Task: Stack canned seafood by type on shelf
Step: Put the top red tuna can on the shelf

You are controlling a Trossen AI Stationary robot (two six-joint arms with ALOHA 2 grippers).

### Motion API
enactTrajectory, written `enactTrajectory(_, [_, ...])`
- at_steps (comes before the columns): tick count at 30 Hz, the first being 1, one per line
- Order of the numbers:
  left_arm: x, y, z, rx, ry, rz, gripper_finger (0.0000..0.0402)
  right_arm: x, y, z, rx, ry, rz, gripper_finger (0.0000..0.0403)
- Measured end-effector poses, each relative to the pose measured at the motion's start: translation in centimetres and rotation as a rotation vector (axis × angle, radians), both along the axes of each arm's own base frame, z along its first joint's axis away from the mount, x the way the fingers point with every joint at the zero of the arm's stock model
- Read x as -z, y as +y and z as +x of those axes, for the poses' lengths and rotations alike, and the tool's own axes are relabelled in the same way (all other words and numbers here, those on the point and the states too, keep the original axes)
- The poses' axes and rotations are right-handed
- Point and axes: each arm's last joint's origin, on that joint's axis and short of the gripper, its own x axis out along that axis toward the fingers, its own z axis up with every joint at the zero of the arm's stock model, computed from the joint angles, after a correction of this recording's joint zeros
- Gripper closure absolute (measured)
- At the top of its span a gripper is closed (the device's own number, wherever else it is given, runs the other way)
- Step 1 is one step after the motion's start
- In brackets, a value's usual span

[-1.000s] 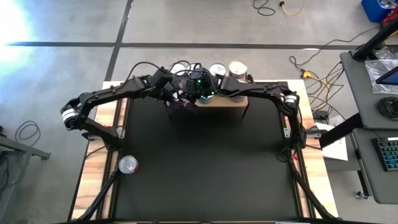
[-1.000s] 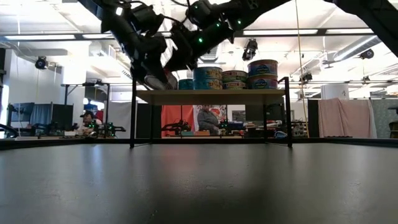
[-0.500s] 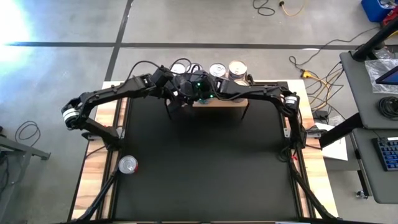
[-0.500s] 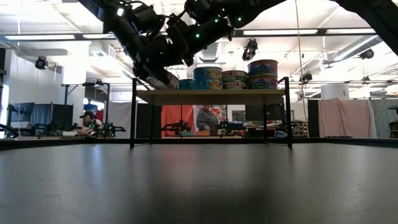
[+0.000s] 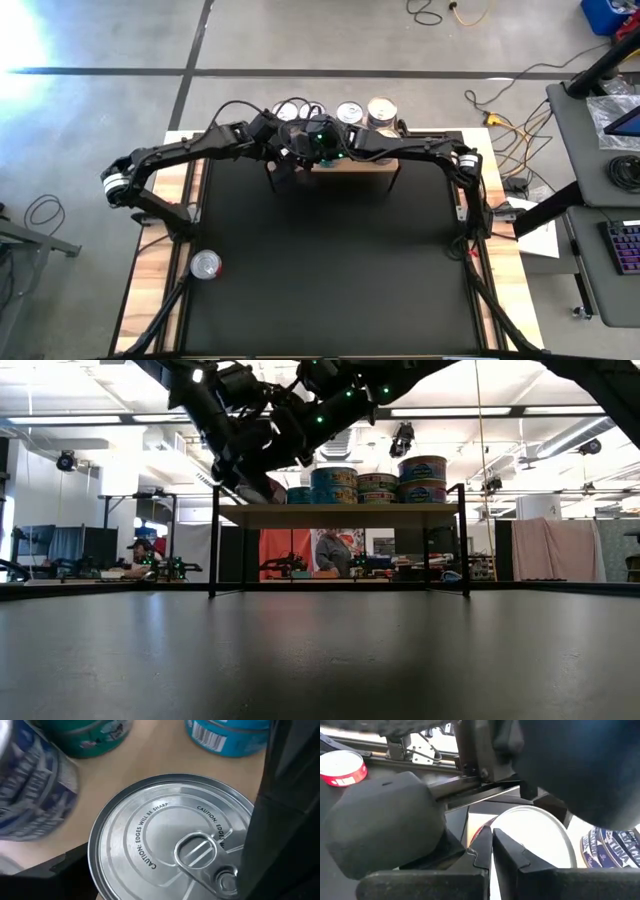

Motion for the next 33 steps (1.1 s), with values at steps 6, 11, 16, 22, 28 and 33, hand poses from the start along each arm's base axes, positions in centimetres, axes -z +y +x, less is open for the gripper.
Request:
enactTrajectory(6, [0.2,-0.2,-0.1,-0.008,0.041,0.01,0.0002,0.1,-0.1,0.0,-0.007,-0.002,-0.017,0.0394])
enactTrajectory(11, [0.6,-0.1,0.0,-0.004,0.058,0.012,0.0012,0.3,-0.1,0.0,-0.01,0.01,-0.014,0.0394])
enactTrajectory(16, [0.5,-0.1,0.1,-0.008,0.054,0.014,0.0021,0.2,-0.3,-0.1,0.007,0.004,0.003,0.0394])
enactTrajectory(22, [0.4,-0.5,0.1,-0.006,0.058,0.014,0.0016,0.3,-1.0,-0.2,0.125,-0.013,0.04,0.0389])
enactTrajectory(28, [0.4,-0.6,0.2,-0.004,0.046,0.003,0.001,0.2,-1.1,-0.2,0.13,-0.013,0.023,0.0366])
enactTrajectory(33, [0.6,-0.6,0.4,0.017,0.028,-0.031,0.0006,-0.1,-1.2,0.0,0.132,-0.046,0.02,0.0354])
